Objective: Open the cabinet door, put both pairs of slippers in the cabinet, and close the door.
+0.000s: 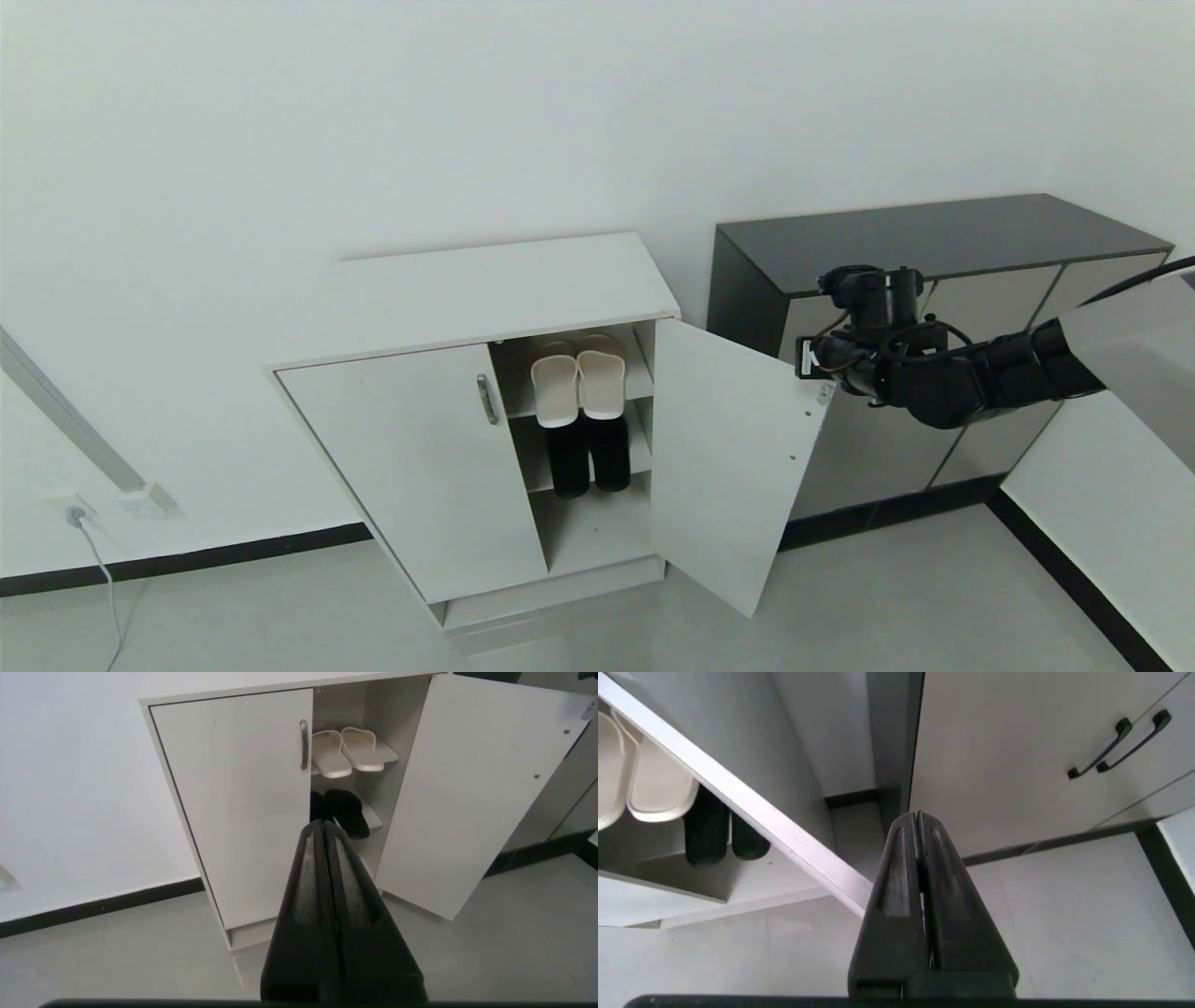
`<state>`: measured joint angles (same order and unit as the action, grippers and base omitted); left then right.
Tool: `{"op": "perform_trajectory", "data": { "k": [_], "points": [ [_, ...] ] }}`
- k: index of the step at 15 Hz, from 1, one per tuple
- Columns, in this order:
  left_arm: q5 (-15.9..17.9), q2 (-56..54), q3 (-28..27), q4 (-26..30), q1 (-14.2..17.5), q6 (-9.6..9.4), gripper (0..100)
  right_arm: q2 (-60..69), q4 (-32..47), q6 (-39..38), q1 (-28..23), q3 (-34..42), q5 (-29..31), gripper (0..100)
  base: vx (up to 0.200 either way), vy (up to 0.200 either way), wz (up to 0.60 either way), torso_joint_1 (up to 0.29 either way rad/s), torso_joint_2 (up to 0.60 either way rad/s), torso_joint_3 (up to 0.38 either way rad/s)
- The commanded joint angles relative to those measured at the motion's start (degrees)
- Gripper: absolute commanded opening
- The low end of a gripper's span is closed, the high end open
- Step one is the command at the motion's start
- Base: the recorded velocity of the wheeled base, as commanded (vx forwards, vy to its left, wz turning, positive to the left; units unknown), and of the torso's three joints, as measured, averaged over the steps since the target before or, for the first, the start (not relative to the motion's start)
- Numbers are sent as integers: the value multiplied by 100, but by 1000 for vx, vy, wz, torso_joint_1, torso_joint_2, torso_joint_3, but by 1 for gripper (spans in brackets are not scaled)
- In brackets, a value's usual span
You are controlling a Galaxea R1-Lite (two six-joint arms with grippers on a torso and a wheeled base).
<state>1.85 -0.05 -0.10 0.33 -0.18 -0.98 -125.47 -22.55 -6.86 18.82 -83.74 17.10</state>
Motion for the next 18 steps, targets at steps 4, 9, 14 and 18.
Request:
{"op": "perform_trajectory", "data": {
  "k": [4, 9, 14, 18],
  "points": [
    [-1, 5, 1, 2, 1, 1, 0, -101, -4, 1, -1, 15, 4, 0, 0, 0, 0, 0, 0, 0],
    [-1, 5, 1, 2, 1, 1, 0, -118, 14, -8, -1, 33, 4, 0, 0, 0, 0, 0, 0, 0],
    [-1, 5, 1, 2, 1, 1, 0, 356, 49, -26, 245, 560, 4, 0, 0, 0, 0, 0, 0, 0],
    [-1, 5, 1, -7, 1, 1, 0, 840, -74, -52, 869, 1422, -5, 0, 0, 0, 0, 0, 0, 0]
  ]
}}
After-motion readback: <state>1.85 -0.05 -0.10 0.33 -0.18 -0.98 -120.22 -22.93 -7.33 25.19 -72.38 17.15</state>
